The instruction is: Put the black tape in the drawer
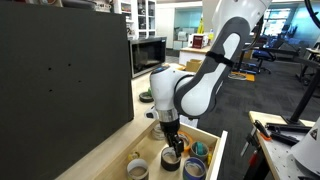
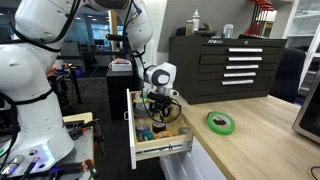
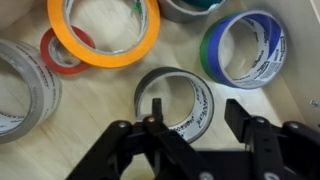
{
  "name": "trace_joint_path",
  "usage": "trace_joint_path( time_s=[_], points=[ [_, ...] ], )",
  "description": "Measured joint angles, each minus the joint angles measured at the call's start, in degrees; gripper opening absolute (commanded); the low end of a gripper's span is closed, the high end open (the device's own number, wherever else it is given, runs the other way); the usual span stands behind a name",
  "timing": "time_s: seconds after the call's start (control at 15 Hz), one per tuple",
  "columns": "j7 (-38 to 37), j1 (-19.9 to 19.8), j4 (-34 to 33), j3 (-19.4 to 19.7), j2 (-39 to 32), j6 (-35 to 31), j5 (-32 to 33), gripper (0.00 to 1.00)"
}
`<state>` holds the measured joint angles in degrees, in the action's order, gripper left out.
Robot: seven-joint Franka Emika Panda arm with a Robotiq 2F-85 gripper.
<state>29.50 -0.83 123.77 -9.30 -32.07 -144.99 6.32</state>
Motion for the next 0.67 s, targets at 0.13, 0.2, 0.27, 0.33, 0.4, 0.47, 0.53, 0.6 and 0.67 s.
trace_joint_path(
  time_s=[0.13, 0.2, 0.27, 0.33, 0.4, 0.47, 0.53, 0.6, 0.67],
  points=[
    [0.0, -0.1, 1.4, -0.1, 1.9, 0.1, 0.0, 1.0],
    [0.0, -0.1, 2.1, -0.1, 2.9, 0.3, -0.1, 1.0],
    [0.0, -0.2, 2.7, -0.1, 3.8, 0.8, -0.1, 1.0],
    [0.0, -0.2, 3.2, -0.1, 4.9, 1.3, -0.2, 1.0],
    [0.0, -0.2, 3.8, -0.2, 5.9, 1.8, -0.3, 1.0],
    [0.0, -0.2, 4.3, -0.2, 6.9, 2.3, -0.4, 1.0],
    [0.0, -0.2, 4.8, -0.2, 7.9, 2.6, -0.6, 1.0],
    [0.0, -0.2, 5.3, -0.2, 8.9, 2.9, -0.8, 1.0],
    [0.0, -0.2, 5.7, -0.2, 9.8, 3.0, -1.0, 1.0]
  ],
)
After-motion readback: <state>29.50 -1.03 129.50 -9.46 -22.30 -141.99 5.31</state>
